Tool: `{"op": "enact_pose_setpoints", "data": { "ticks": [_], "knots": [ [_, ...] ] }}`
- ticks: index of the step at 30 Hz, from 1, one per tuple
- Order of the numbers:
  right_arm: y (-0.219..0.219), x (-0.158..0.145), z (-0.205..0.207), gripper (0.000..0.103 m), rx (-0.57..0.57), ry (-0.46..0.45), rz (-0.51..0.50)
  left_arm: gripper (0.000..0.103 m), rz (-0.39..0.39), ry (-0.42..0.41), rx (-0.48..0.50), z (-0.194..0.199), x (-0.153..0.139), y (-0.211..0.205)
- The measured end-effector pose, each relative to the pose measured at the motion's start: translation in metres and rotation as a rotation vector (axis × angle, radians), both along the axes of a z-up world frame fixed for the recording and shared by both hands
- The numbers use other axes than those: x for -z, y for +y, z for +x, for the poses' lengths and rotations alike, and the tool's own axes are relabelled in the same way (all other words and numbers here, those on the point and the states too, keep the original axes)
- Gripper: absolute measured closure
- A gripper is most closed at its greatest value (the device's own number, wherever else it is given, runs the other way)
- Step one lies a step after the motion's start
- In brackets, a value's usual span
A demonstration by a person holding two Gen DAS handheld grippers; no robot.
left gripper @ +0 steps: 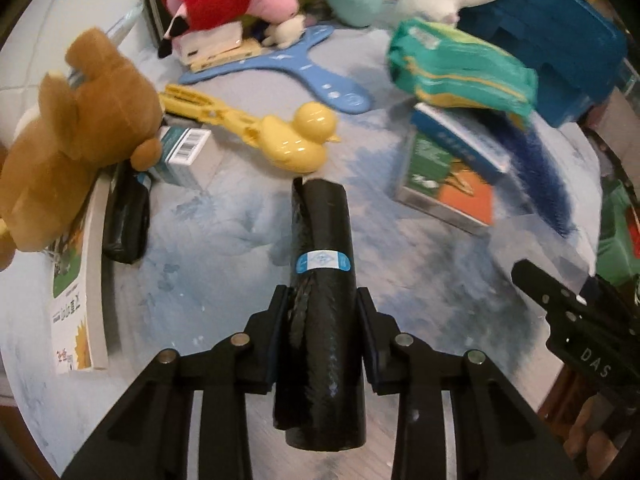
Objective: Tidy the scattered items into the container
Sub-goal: 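Lift the bag roll with the left tool while the right tool grasps and lifts the clear box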
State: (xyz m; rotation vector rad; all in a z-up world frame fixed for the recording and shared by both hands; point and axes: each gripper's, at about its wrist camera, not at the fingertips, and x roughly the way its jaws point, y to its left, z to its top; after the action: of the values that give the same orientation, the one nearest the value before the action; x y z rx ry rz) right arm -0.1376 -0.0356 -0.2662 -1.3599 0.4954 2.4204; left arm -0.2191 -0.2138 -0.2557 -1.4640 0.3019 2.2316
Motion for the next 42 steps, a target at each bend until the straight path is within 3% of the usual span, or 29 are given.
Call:
{"op": "enact_pose_setpoints", "data": {
  "ticks": [9, 17, 23, 30, 34, 40, 42],
  "knots": [
    [-0.001, -0.028, 0.009, 0.036, -0.041, 0.032, 0.018, 0.071, 0.021, 0.04, -0.011, 0.016, -0.029, 0.0],
    [0.004, 0.006, 0.016, 0.037, -0.101, -0.038, -0.007, 0.071, -0.016, 0.002, -0.048, 0.023, -0.008, -0.003],
    [0.006, 0.008, 0.021, 0.058, -0.122, -0.025, -0.033, 0.071, -0.008, 0.002, -0.037, 0.029, -0.01, 0.005],
    [0.017, -0.021, 0.019, 0.067, -0.147, 0.046, -0.026, 0.071, 0.013, 0.039, -0.038, 0.03, -0.032, 0.011],
    [0.021, -0.023, 0.011, 0.068, -0.163, 0.027, -0.026, 0.071, 0.01, 0.047, -0.051, 0.027, -0.036, 0.015],
    [0.027, -0.007, 0.002, 0.067, -0.179, 0.017, -0.051, 0.071, -0.004, 0.017, -0.061, 0.024, -0.018, 0.016],
    [0.028, -0.001, -0.003, 0.057, -0.182, 0.005, -0.044, 0.071, -0.008, 0.007, -0.066, 0.023, -0.011, 0.017]
  ]
}}
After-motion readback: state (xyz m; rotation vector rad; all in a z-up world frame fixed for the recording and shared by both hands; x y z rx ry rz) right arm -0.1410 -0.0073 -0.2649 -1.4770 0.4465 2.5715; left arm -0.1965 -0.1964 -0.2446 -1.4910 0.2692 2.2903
